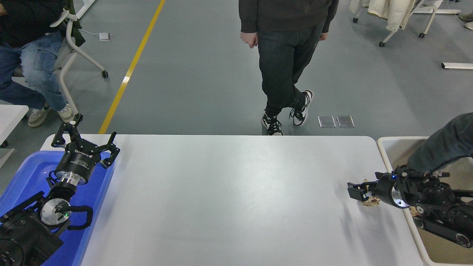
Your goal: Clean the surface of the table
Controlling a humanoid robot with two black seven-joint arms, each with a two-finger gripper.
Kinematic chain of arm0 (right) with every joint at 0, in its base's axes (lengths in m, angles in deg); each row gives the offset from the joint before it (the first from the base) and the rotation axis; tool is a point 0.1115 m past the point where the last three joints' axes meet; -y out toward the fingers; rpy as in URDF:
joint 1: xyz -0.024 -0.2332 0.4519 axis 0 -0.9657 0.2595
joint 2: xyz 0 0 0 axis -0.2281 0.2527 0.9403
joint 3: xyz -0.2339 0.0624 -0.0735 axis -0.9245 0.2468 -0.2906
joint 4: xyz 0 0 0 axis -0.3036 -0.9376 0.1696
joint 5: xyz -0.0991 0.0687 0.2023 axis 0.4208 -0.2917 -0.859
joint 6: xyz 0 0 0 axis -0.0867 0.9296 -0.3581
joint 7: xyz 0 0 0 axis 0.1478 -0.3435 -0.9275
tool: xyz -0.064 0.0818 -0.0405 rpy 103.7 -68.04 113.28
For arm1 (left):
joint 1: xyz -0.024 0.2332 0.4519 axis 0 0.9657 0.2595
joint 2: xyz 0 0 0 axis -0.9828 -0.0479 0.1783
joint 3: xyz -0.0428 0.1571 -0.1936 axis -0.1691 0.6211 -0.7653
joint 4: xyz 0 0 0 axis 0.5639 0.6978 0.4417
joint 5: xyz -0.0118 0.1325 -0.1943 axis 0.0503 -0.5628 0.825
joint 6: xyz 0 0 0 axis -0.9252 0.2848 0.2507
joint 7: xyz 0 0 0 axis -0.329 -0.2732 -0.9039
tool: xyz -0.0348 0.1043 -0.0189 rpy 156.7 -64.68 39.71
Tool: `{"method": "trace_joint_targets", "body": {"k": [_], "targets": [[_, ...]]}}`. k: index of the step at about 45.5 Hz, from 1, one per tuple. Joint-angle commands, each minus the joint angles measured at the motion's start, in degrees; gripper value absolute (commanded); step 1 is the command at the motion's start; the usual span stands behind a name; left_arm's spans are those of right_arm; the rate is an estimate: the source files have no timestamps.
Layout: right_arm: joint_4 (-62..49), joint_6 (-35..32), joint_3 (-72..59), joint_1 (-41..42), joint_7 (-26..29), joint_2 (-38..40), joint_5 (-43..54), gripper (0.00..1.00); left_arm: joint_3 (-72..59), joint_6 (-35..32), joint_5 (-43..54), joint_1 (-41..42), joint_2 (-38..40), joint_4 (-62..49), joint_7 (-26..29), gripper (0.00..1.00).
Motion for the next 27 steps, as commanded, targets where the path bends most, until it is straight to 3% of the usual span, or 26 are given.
{"method": "trace_joint_targets", "body": {"k": [1,24,27], "targets": [[-4.93,1.62,-0.25,-1.78,-0.01,-2.69,0.34,0.99,0.00,0.00,0.00,0.00,-0.01,0.00,0.00,1.00],[-9.68,1.36,-3.50,-2.93,-3.43,-3.22,0.87,0.97,0.00,0.00,0.00,0.00,-0.01,0.00,0.00,1.00],[-9.68,1.36,-3.41,-2.93,-3.52,-3.22,0.69,0.91,0.00,0.00,0.00,0.00,-0.01,0.00,0.00,1.00]]}}
